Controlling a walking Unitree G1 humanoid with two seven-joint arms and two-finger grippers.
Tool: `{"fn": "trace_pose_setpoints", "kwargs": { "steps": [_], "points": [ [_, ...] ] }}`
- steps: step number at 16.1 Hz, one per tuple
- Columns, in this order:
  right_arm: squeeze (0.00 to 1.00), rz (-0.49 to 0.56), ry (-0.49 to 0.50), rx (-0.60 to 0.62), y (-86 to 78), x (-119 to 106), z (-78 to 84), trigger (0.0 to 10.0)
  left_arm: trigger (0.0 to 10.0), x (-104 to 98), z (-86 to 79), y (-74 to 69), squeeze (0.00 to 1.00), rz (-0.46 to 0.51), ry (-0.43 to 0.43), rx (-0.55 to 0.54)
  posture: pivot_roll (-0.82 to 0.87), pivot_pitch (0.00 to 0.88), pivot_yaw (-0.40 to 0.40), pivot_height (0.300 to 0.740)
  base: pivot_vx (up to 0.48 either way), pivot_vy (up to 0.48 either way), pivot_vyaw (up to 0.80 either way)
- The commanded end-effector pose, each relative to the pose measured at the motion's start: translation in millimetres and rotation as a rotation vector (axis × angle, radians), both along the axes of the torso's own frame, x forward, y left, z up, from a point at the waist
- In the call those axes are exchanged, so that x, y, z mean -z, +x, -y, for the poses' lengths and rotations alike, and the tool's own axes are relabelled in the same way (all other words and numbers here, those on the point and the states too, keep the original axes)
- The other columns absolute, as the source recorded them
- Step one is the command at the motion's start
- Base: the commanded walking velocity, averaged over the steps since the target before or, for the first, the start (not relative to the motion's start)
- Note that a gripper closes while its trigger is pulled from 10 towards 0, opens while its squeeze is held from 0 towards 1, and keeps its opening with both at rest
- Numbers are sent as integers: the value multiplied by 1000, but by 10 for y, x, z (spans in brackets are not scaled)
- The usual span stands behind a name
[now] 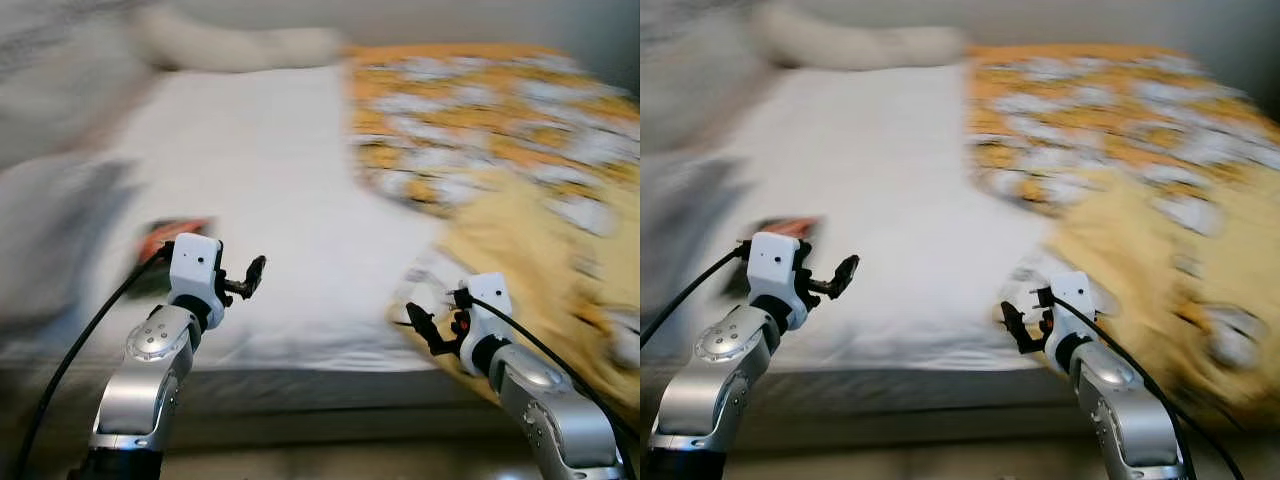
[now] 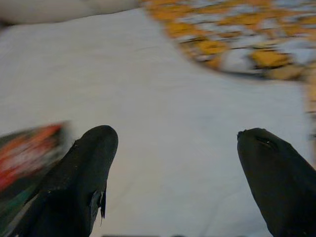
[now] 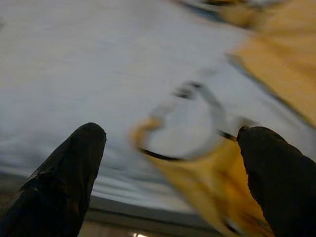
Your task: Clean up the room
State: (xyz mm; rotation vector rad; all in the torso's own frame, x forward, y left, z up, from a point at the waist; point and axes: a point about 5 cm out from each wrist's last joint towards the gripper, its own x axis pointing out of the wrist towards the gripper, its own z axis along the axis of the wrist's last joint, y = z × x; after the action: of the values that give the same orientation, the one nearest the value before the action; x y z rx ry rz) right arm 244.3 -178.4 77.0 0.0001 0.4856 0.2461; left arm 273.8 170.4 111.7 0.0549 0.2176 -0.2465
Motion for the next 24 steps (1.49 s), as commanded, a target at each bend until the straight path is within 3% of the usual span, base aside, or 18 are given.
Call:
{"fn": "trace_pose_setpoints", "kwargs": {
  "steps": [1, 6, 9, 14, 15, 16, 17, 18, 19, 22, 24],
  "points": [
    [0, 9, -1, 2, -2, -31, 27, 10000, 10000, -37, 67, 7, 478, 17, -12, 32, -12, 0, 37, 740, 398, 0, 0],
    [0, -1, -94, -57, -8, -16, 22, 10000, 10000, -26, 88, 5, 471, 12, -10, 43, -13, 0, 39, 740, 401, 0, 160],
    [0, -2, -43, -9, 4, -22, 51, 10000, 10000, -20, 93, -7, 471, 9, -3, 43, -11, 0, 37, 740, 377, 0, 533],
    [0, -35, -69, -60, 21, 7, 39, 10000, 10000, -18, 93, -19, 396, 4, -5, 34, -2, 0, 29, 740, 0, 0, 0],
    [443, -75, -71, -81, 28, 42, 58, 10000, 10000, -20, 96, -19, 388, 0, -4, 45, -2, 0, 31, 740, 0, 0, 0],
    [1000, -102, -81, -89, 34, 60, 83, 10000, 10000, -16, 103, -22, 341, -9, 4, 64, -1, 0, 31, 740, 0, 0, 0],
    [1000, -126, -88, -94, 38, 78, 110, 10000, 10000, -5, 114, -31, 243, -20, 18, 85, 0, 0, 31, 740, 0, 0, 0],
    [1000, -168, -98, -113, 47, 103, 150, 10000, 10000, 11, 131, -51, 67, -42, 41, 132, 1, 0, 35, 740, 0, 0, 0],
    [1000, -200, -103, -133, 57, 115, 168, 10000, 10000, 25, 138, -62, 0, -62, 54, 163, 2, 0, 37, 740, 0, 0, 0],
    [1000, -303, -103, -181, 73, 158, 201, 10000, 10000, 46, 158, -66, 0, -105, 69, 234, 3, 0, 36, 740, 0, 0, 0],
    [1000, -362, -124, -210, 146, 210, 219, 10000, 10000, 47, 203, -73, 0, -146, 80, 337, 3, 0, 37, 740, 0, 0, 0]
  ]
}}
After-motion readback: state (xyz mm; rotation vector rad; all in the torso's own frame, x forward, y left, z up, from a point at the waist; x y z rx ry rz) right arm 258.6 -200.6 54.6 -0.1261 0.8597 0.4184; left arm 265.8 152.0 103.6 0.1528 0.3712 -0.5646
